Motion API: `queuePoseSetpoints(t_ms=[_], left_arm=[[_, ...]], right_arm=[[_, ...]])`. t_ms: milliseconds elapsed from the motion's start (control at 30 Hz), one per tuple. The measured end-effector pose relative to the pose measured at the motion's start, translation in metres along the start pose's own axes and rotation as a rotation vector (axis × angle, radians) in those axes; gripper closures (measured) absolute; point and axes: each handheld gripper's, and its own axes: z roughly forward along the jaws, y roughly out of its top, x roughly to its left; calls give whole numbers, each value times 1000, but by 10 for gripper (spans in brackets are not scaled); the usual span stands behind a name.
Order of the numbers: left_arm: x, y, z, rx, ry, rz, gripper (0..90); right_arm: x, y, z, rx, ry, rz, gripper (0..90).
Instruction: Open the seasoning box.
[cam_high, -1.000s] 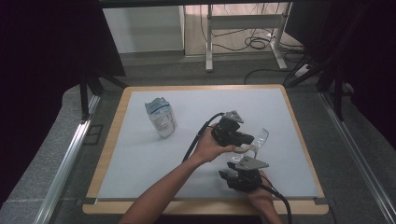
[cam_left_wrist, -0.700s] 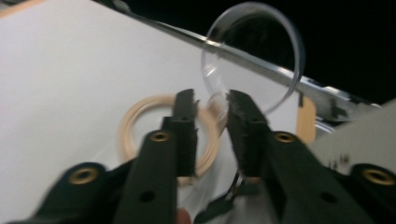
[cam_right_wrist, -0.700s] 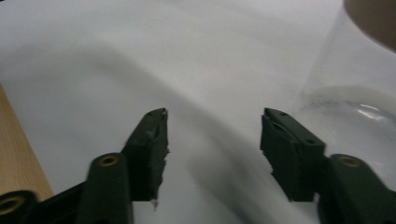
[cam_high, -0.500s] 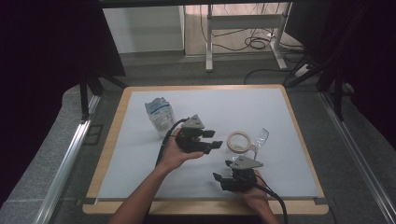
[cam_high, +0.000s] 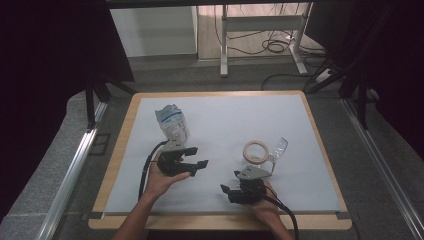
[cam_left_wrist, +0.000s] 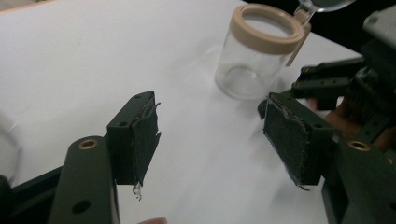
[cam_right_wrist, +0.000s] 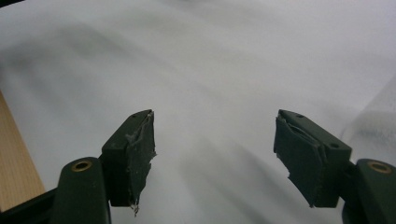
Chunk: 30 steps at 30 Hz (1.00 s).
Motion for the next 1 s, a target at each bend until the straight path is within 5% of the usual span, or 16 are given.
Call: queuePoseSetpoints(t_ms=[200,533,1000], left_arm=[[8,-17,-10,-10,33,-41,345],[16,-32,-20,-8,87,-43,347],[25,-41,-30,-14,126,-87,351]], right_arm=[[2,11,8,-12,5,-6,298],[4,33,27,-44,19,1,301],[8,32,27,-45,39,-14,300]])
